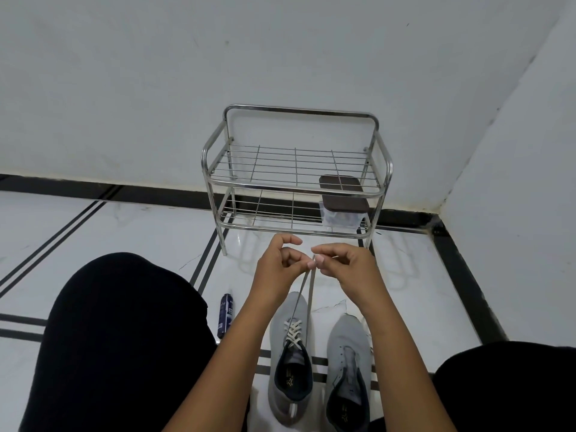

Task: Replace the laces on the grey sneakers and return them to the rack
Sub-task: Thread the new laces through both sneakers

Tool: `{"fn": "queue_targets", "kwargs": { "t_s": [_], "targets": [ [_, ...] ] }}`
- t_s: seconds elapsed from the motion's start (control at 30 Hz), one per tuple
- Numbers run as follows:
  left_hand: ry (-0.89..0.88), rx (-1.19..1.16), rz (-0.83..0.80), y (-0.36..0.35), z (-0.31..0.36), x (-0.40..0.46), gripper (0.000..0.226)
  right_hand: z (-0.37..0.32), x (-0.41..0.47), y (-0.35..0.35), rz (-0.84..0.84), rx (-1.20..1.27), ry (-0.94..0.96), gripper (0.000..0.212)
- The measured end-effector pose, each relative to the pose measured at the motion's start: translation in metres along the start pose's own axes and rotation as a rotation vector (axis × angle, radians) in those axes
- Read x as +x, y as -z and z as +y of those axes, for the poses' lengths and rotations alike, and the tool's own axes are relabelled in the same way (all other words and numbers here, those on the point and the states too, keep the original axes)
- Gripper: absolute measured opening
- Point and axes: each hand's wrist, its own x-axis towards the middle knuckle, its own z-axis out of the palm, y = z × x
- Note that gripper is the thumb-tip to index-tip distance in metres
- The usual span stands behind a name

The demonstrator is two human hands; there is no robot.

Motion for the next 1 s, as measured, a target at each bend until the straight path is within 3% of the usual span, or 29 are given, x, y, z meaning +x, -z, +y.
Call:
{"fn": "queue_targets", "kwargs": {
  "t_s": [0.3,0.5,1.0],
  "targets": [
    [-0.036,0.05,-0.023,0.001,-0.003,0.004,0.037,0.001,0.003,0.003,-0.059,-0.055,0.055,0.018],
    [0.034,0.101,-0.144,0.005,-0.02,0.007,0.011,0.007,0.004,0.002,-0.039,-0.06,0.065,0.018],
    [0.073,-0.053,-0.081,-0.001,-0.02,0.002,0.012,0.006,0.006,0.003,0.046,0.097,0.022,0.016]
  ]
}}
